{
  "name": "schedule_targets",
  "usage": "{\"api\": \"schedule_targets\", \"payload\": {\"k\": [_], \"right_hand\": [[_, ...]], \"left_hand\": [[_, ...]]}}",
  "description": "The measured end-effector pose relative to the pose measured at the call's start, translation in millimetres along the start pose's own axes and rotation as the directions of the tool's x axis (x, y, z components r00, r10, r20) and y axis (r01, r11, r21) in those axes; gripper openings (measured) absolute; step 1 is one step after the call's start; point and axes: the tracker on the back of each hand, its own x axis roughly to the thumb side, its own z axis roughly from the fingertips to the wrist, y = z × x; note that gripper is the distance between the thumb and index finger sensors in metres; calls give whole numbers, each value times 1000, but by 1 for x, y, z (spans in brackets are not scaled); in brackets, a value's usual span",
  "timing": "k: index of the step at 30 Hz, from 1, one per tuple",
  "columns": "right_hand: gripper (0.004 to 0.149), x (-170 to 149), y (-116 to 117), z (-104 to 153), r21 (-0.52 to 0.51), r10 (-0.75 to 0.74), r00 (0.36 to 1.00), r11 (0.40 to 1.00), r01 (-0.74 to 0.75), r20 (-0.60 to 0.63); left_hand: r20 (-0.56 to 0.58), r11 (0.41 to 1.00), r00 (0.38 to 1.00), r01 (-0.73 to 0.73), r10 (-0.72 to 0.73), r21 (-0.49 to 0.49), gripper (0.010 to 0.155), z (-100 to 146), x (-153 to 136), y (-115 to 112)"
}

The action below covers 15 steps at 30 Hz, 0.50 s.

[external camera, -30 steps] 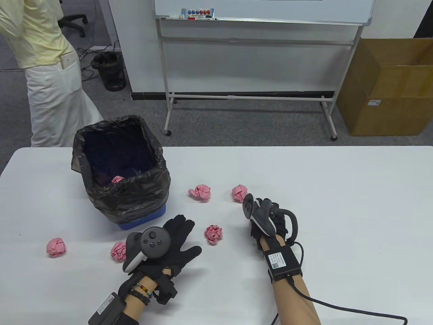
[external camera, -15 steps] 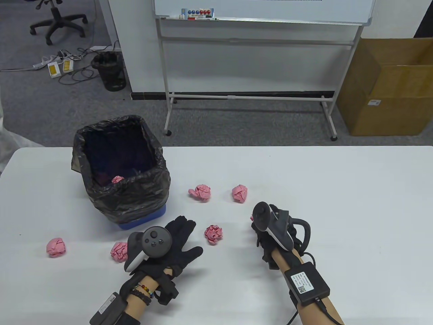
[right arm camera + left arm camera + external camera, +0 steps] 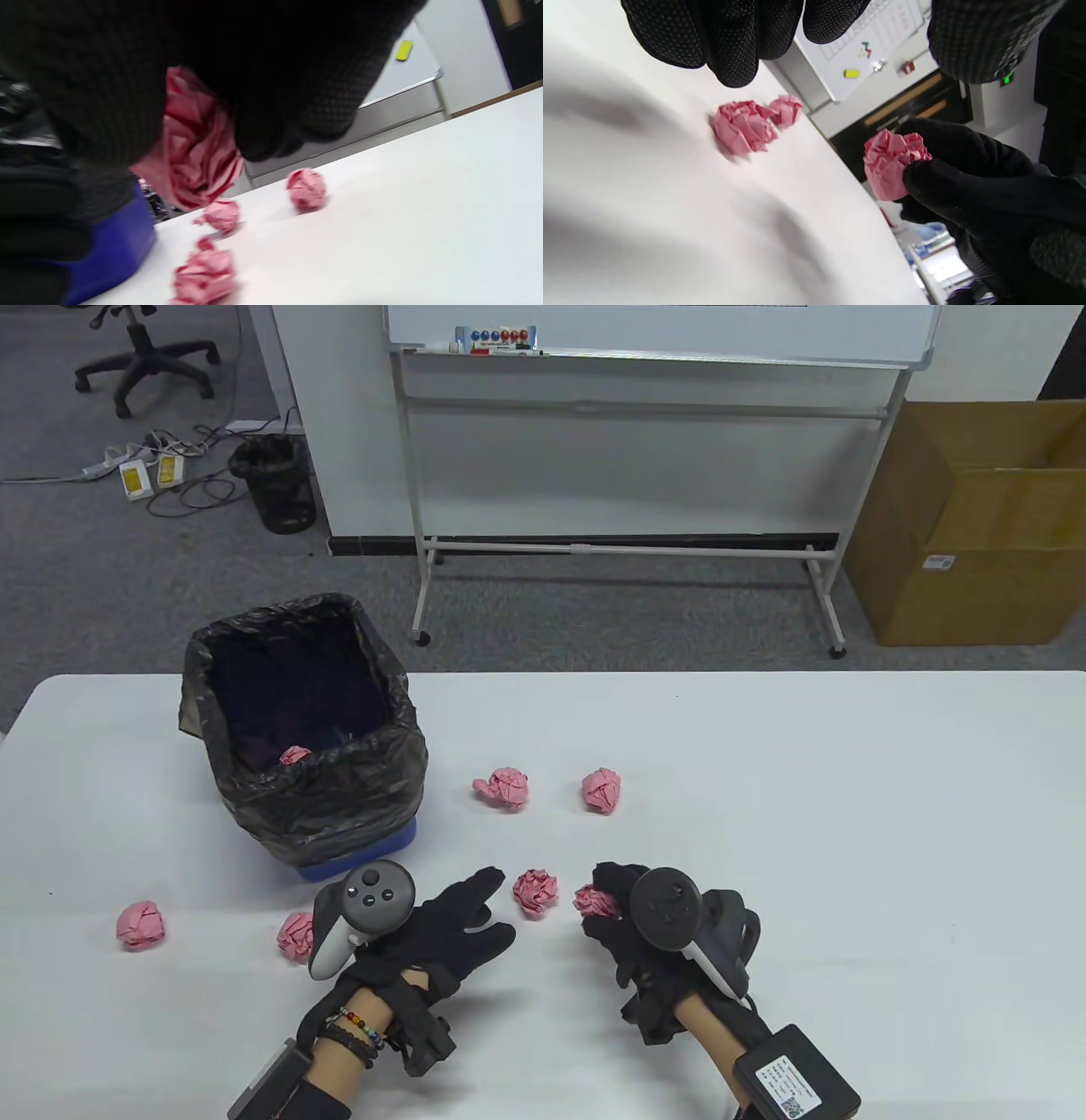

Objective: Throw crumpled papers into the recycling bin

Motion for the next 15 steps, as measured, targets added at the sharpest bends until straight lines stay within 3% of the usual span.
{"api": "schedule_targets", "payload": {"k": [7,15], "right_hand": [[65,27,17,16,63,-114,988,992,108,106],[66,45,33,22,93,-172,969,983,158,175]], "left_hand": [[16,984,986,-163,164,-67,92,-3,-1,-4],[5,968,975,-218,220,-125,90,-5,-1,-10]]}}
